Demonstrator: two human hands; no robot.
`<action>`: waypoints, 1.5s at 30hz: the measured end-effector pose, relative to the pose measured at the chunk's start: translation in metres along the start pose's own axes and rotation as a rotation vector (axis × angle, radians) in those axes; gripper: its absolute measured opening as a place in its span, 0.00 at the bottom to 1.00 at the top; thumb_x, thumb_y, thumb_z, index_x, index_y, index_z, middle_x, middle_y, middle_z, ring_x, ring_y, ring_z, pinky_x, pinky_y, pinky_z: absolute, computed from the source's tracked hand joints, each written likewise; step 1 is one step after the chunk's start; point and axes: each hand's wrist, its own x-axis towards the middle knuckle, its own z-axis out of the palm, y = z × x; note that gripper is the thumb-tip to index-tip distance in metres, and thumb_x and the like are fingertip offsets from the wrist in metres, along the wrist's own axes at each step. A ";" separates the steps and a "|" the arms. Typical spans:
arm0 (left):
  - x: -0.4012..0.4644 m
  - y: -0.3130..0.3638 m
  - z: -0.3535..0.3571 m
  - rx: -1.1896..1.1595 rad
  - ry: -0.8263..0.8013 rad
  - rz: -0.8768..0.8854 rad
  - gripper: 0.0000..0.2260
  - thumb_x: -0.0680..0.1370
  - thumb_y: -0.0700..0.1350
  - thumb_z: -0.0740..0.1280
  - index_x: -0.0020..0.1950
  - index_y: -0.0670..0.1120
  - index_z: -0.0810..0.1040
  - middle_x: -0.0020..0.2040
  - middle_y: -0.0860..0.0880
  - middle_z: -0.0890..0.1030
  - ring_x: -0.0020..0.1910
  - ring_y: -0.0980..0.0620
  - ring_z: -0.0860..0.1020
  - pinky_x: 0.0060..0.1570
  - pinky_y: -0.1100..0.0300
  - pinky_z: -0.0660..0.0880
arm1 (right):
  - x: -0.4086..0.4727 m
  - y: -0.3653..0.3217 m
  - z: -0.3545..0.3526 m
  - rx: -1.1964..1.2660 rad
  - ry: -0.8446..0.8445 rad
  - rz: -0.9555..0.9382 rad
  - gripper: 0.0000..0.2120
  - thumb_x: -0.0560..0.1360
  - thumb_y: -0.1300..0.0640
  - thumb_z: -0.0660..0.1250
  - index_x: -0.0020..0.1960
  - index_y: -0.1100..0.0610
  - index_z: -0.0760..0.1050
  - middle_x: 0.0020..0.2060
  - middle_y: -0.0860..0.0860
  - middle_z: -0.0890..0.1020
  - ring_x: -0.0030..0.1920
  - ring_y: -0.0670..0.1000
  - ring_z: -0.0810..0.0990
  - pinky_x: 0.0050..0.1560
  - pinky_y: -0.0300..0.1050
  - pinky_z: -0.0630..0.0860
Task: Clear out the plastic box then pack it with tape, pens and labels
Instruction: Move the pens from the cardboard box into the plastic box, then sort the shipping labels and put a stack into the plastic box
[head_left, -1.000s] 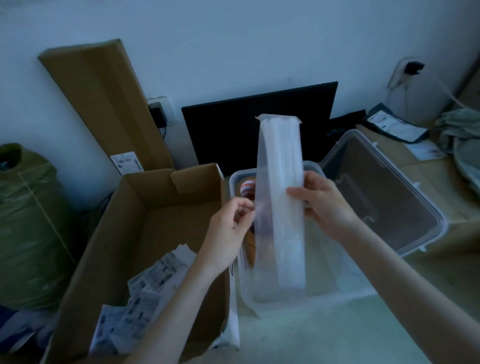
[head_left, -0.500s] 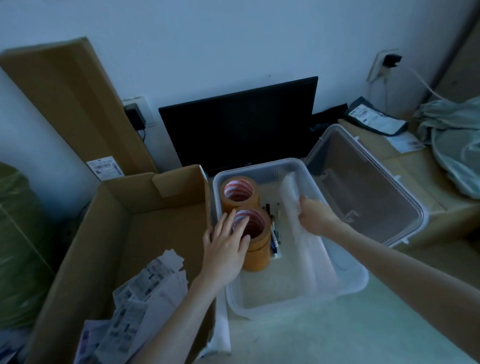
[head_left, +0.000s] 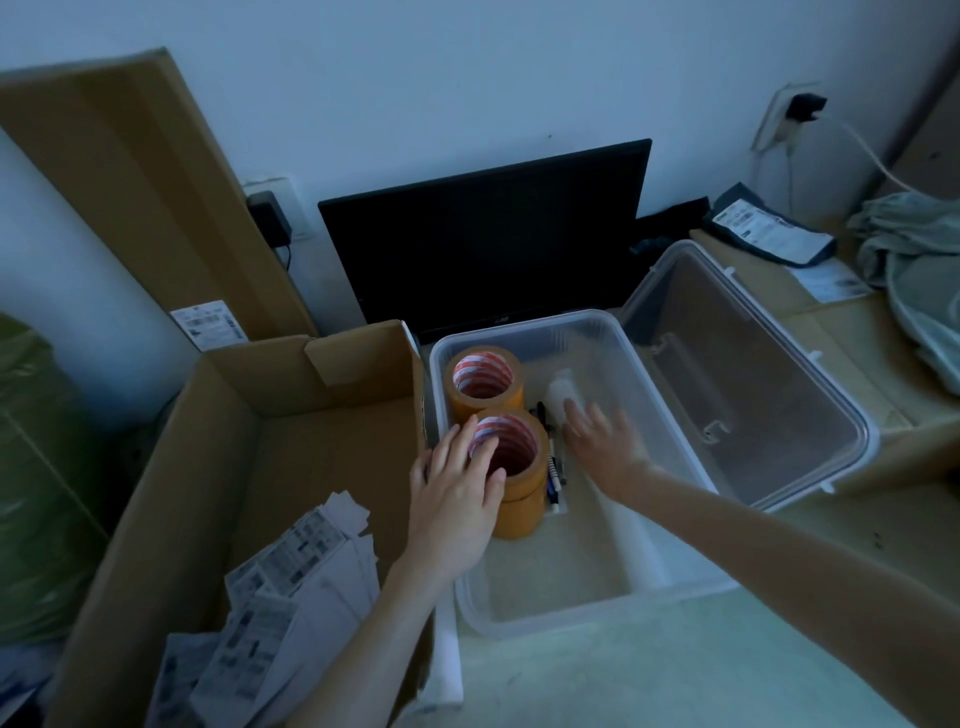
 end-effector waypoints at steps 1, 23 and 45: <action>0.000 0.000 0.000 -0.005 0.003 0.002 0.21 0.83 0.55 0.47 0.76 0.55 0.58 0.78 0.55 0.50 0.77 0.56 0.45 0.73 0.53 0.44 | 0.001 0.002 0.004 -0.137 -0.028 -0.045 0.34 0.79 0.55 0.62 0.78 0.56 0.48 0.78 0.58 0.44 0.77 0.62 0.46 0.73 0.62 0.50; -0.023 -0.017 -0.034 -0.637 0.272 -0.030 0.10 0.81 0.42 0.60 0.61 0.49 0.75 0.56 0.56 0.77 0.55 0.66 0.74 0.54 0.72 0.72 | -0.065 0.029 -0.076 0.405 0.395 -0.034 0.16 0.79 0.55 0.58 0.66 0.56 0.69 0.61 0.53 0.75 0.63 0.56 0.72 0.64 0.50 0.66; -0.114 -0.166 -0.039 -0.400 -0.156 -0.472 0.11 0.81 0.47 0.62 0.62 0.48 0.73 0.57 0.48 0.77 0.54 0.50 0.76 0.49 0.57 0.73 | -0.113 -0.155 -0.122 1.415 0.306 -0.343 0.11 0.77 0.64 0.64 0.58 0.56 0.76 0.44 0.44 0.81 0.46 0.44 0.81 0.48 0.37 0.78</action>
